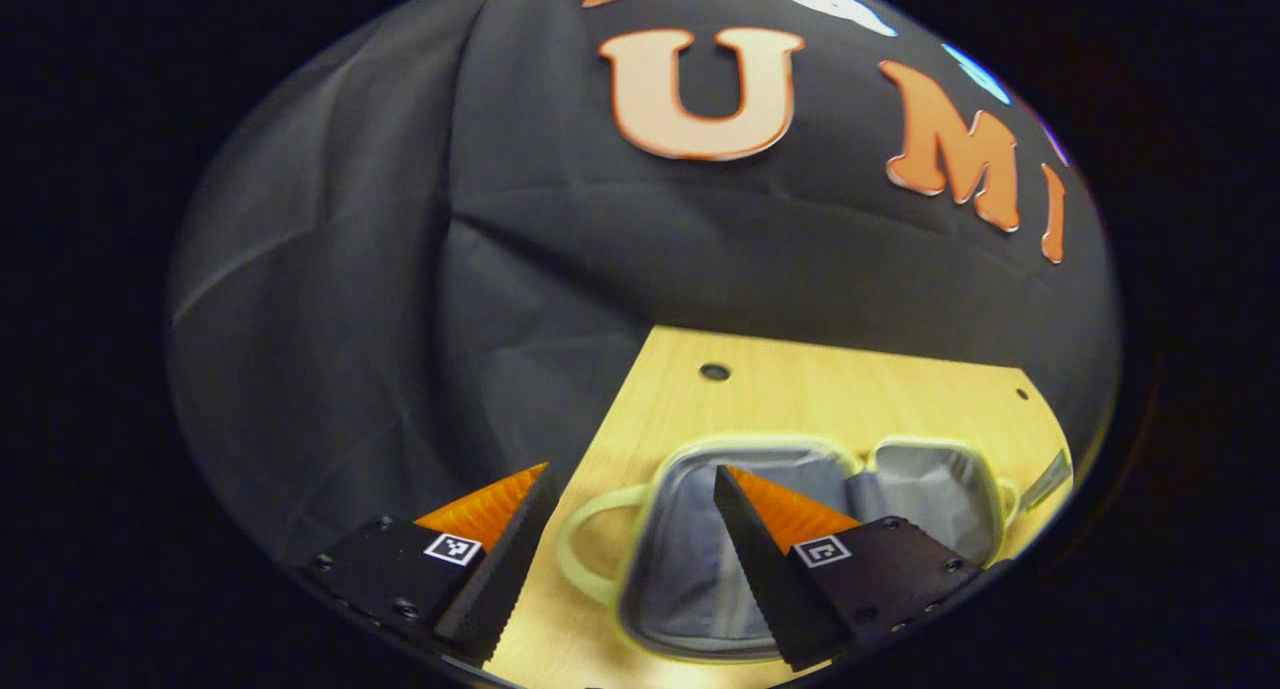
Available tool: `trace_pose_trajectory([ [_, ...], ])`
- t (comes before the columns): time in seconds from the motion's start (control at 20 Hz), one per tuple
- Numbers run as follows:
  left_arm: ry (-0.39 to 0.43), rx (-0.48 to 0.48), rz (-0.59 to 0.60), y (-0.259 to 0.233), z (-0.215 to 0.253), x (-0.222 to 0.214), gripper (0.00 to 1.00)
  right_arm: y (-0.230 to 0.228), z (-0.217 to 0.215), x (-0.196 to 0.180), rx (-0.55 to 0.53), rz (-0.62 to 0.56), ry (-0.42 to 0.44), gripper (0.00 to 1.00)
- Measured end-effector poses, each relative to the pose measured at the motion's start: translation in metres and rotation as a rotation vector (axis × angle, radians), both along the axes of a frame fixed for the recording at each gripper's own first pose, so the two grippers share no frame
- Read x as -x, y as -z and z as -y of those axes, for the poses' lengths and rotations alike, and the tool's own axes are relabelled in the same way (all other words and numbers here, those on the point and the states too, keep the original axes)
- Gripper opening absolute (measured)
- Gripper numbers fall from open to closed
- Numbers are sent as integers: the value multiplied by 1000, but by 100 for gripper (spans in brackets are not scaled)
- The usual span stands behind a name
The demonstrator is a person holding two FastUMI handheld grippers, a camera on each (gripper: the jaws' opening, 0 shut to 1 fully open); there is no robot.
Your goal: First open the suitcase, pack the skin care products into it, and then close the suitcase.
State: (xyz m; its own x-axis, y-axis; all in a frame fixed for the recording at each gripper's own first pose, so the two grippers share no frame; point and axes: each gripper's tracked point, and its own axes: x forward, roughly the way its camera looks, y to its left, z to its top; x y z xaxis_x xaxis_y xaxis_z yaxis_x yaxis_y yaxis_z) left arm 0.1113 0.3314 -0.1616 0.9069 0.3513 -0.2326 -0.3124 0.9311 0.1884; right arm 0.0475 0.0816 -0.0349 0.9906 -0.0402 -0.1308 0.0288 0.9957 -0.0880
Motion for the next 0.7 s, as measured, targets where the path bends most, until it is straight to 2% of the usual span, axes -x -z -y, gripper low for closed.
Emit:
trace_pose_trajectory([
  [0.25, 158, -16, 130, -47, 151, -21, 97, -2, 29, -5, 41, 19, -9, 95],
  [0.4, 245, 14, 168, -55, 247, -31, 97, 2, 51, -9, 46, 4, -16, 95],
  [0.55, 328, 25, 151, -35, 342, -41, 97, 6, 74, -16, 41, -21, -23, 95],
  [0.7, 425, 14, 109, 8, 427, -57, 97, 8, 98, -17, 36, -36, -30, 95],
])
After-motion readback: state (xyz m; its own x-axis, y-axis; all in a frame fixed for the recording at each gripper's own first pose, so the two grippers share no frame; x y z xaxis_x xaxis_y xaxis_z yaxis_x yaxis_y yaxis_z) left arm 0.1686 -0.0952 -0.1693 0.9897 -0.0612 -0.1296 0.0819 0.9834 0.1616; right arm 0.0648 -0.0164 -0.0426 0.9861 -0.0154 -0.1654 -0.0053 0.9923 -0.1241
